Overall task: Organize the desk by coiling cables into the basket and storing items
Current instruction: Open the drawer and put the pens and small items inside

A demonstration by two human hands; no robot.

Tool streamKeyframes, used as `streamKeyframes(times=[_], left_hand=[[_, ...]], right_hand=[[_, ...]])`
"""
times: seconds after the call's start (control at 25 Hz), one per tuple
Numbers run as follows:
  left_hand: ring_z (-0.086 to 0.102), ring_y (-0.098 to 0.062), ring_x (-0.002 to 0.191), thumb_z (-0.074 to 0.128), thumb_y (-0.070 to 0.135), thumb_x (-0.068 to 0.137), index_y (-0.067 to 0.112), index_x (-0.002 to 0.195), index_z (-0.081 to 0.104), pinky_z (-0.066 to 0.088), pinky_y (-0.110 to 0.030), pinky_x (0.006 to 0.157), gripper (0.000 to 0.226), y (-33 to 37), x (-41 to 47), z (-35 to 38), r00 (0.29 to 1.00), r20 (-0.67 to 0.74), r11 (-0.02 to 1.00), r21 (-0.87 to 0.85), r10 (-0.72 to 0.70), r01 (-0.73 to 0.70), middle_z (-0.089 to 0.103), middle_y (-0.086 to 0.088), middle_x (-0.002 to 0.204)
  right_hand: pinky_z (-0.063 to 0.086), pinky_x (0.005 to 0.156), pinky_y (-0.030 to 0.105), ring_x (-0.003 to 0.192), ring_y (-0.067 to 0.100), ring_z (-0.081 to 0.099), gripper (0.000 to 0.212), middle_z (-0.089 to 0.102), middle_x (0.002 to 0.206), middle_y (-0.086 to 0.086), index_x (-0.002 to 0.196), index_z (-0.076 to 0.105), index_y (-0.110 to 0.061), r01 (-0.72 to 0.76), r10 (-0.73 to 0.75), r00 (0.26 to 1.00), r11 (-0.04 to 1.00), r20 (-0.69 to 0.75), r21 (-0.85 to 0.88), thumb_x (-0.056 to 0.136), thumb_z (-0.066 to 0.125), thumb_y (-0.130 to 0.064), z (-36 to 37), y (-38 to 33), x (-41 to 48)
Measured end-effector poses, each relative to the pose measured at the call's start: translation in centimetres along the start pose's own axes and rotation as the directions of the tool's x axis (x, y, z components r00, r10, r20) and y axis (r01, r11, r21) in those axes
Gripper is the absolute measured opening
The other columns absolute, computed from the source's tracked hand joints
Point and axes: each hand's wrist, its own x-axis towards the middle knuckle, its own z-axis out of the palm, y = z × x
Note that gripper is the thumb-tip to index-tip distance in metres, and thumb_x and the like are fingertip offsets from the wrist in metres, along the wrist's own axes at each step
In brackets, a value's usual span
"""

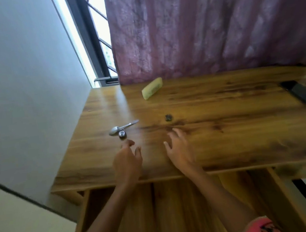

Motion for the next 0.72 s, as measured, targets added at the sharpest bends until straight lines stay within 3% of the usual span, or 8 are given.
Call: streamKeyframes(times=[0.08, 0.16, 0.24, 0.32, 0.44, 0.52, 0.72], left_hand=[[0.053, -0.034, 0.106, 0.064, 0.023, 0.083, 0.008, 0.115, 0.056, 0.042, -0.037, 0.083, 0.036, -2.3, 4.1, 1.1, 0.997, -0.003, 0.997, 0.007, 0.071, -0.071, 0.058, -0.015, 0.117], [0.042, -0.034, 0.119, 0.065, 0.026, 0.082, 0.010, 0.126, 0.049, 0.037, -0.041, 0.096, 0.050, -4.6, 7.7, 2.7, 0.993, 0.060, 0.990, 0.095, 0.098, -0.104, 0.047, -0.015, 0.134], [0.029, -0.033, 0.132, 0.062, 0.035, 0.083, 0.016, 0.139, 0.036, 0.031, -0.043, 0.104, 0.064, -6.4, 10.3, 4.3, 0.982, 0.185, 0.976, 0.200, 0.049, -0.086, 0.031, -0.013, 0.148], [0.026, -0.033, 0.135, 0.055, 0.042, 0.086, 0.021, 0.143, 0.032, 0.029, -0.044, 0.104, 0.064, -7.5, 11.6, 5.3, 0.969, 0.242, 0.955, 0.269, 0.056, -0.122, 0.027, -0.010, 0.151], [0.044, -0.033, 0.117, 0.050, 0.035, 0.092, 0.024, 0.132, 0.049, 0.037, -0.044, 0.092, 0.042, -8.5, 11.9, 6.4, 0.963, 0.142, 0.935, 0.240, 0.230, -0.260, 0.052, -0.009, 0.133], [0.051, -0.033, 0.100, 0.054, 0.024, 0.091, 0.020, 0.123, 0.058, 0.043, -0.041, 0.079, 0.032, -8.7, 11.4, 6.8, 0.946, 0.048, 0.927, 0.187, 0.320, -0.324, 0.063, -0.010, 0.113], [0.059, -0.037, 0.073, 0.066, 0.005, 0.080, -0.001, 0.106, 0.060, 0.050, -0.039, 0.049, 0.027, -8.0, 9.5, 6.8, 0.914, 0.057, 0.862, 0.314, 0.402, -0.398, 0.062, -0.022, 0.085]], right_hand=[[0.018, 0.114, 0.033, 0.143, 0.026, 0.012, 0.054, 0.009, 0.157, 0.008, 0.144, 0.030, -0.013, -0.052, 0.050, 0.998, 0.997, 0.047, 0.053, 0.095, 0.048, -0.028, 2.1, -0.1, 3.9], [0.016, 0.115, 0.037, 0.145, 0.026, -0.001, 0.064, -0.009, 0.158, 0.006, 0.148, 0.019, -0.019, -0.105, 0.096, 0.991, 0.991, 0.093, 0.089, 0.094, 0.052, -0.026, 4.0, 0.2, 7.1], [0.016, 0.115, 0.039, 0.145, 0.026, -0.004, 0.068, -0.012, 0.157, 0.007, 0.148, 0.018, -0.021, -0.156, 0.142, 0.979, 0.984, 0.144, 0.088, 0.092, 0.056, -0.023, 5.4, 0.7, 9.9], [0.016, 0.116, 0.038, 0.145, 0.026, 0.000, 0.060, -0.002, 0.158, 0.010, 0.145, 0.027, -0.017, -0.156, 0.145, 0.975, 0.986, 0.171, 0.052, 0.092, 0.055, -0.021, 5.8, 1.0, 11.8], [0.015, 0.115, 0.031, 0.143, 0.025, 0.014, 0.044, 0.022, 0.154, 0.013, 0.140, 0.038, -0.007, -0.067, 0.077, 0.990, 0.993, 0.114, -0.093, 0.096, 0.044, -0.009, 6.6, 1.4, 12.0], [0.017, 0.114, 0.029, 0.142, 0.024, 0.020, 0.046, 0.028, 0.152, 0.013, 0.140, 0.036, -0.004, -0.009, 0.017, 0.999, 0.986, 0.044, -0.169, 0.094, 0.039, 0.003, 6.9, 1.3, 10.6], [0.020, 0.113, 0.029, 0.139, 0.025, 0.025, 0.046, 0.033, 0.149, 0.012, 0.138, 0.039, -0.004, 0.021, -0.022, 1.000, 0.982, -0.001, -0.188, 0.093, 0.038, 0.006, 6.3, 1.1, 7.2]])
